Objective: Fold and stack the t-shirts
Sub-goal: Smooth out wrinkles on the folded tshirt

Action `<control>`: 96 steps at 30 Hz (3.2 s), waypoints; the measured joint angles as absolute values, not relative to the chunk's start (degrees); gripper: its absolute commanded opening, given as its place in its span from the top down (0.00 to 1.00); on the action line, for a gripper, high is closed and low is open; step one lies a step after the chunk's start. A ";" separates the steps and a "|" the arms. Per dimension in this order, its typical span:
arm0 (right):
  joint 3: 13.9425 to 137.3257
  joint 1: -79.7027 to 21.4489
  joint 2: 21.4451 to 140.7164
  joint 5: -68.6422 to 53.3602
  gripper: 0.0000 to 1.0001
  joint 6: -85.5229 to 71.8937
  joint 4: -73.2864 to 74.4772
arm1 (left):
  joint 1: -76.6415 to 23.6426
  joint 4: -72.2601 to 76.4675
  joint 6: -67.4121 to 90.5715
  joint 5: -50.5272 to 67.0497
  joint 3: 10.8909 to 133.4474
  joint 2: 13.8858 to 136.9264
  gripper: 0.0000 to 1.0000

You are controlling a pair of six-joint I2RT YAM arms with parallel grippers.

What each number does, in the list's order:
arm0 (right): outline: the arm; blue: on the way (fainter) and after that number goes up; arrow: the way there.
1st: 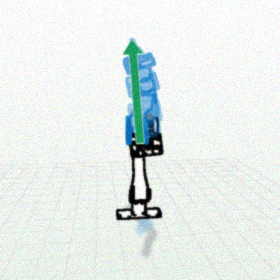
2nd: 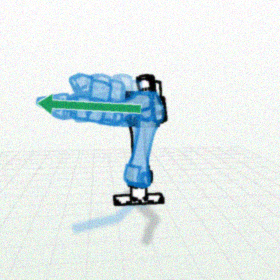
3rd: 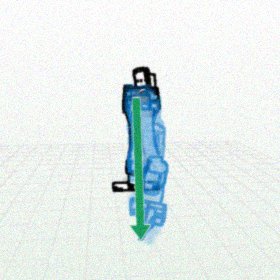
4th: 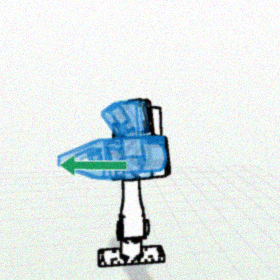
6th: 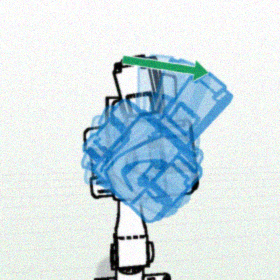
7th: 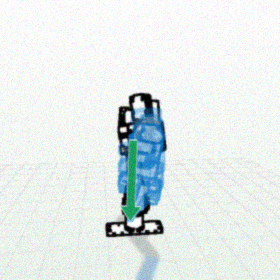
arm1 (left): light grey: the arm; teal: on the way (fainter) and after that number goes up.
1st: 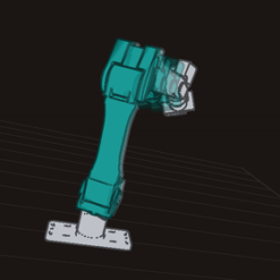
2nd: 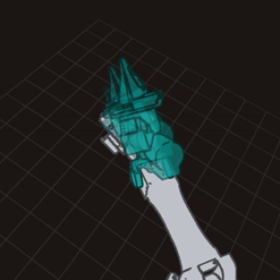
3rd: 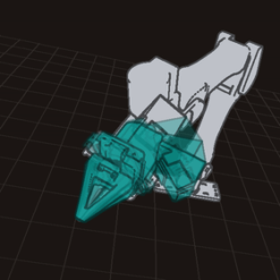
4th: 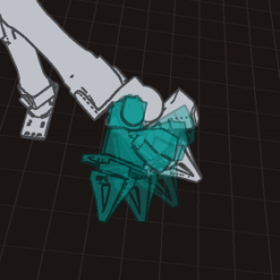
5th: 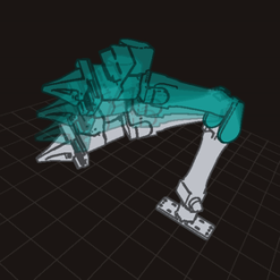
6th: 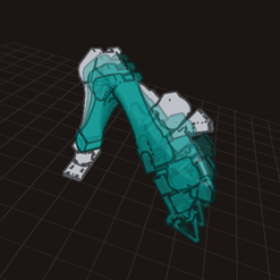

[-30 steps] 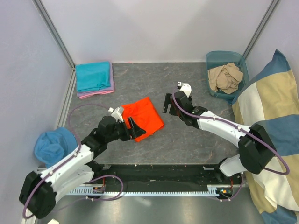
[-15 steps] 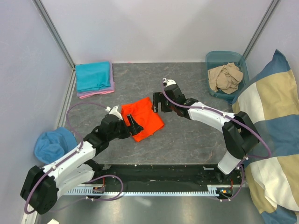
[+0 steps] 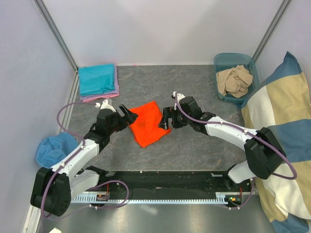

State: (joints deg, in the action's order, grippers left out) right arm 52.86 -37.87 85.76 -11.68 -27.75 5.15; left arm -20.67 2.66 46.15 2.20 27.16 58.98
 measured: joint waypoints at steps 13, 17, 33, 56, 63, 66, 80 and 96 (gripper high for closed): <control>49.65 -41.43 86.54 -23.62 0.02 -27.81 -1.45 | -15.31 10.57 46.22 4.71 31.83 68.93 0.03; 49.91 -41.50 89.19 -24.58 0.02 -27.66 -3.07 | -15.09 11.60 46.22 5.15 32.23 69.45 0.03; 49.12 -41.47 99.83 -22.70 0.02 -27.59 -10.15 | -14.70 14.98 46.76 9.19 32.32 71.00 0.06; 48.01 -41.47 99.92 -21.76 0.02 -28.10 -12.93 | -14.70 36.45 55.77 20.69 33.15 95.00 0.11; 47.99 -41.50 99.81 -21.61 0.02 -28.08 -12.75 | -13.34 37.45 55.72 19.44 34.24 96.79 0.11; 47.90 -41.50 99.35 -21.08 0.02 -27.73 -12.08 | -11.86 37.60 55.68 18.70 34.39 97.69 0.11; 47.27 -41.52 98.30 -19.62 0.02 -27.16 -11.11 | -4.36 36.80 53.23 16.08 34.87 97.91 0.11; 47.29 -41.52 98.30 -19.81 0.02 -27.24 -11.11 | -2.42 18.96 50.30 16.05 35.55 71.26 0.00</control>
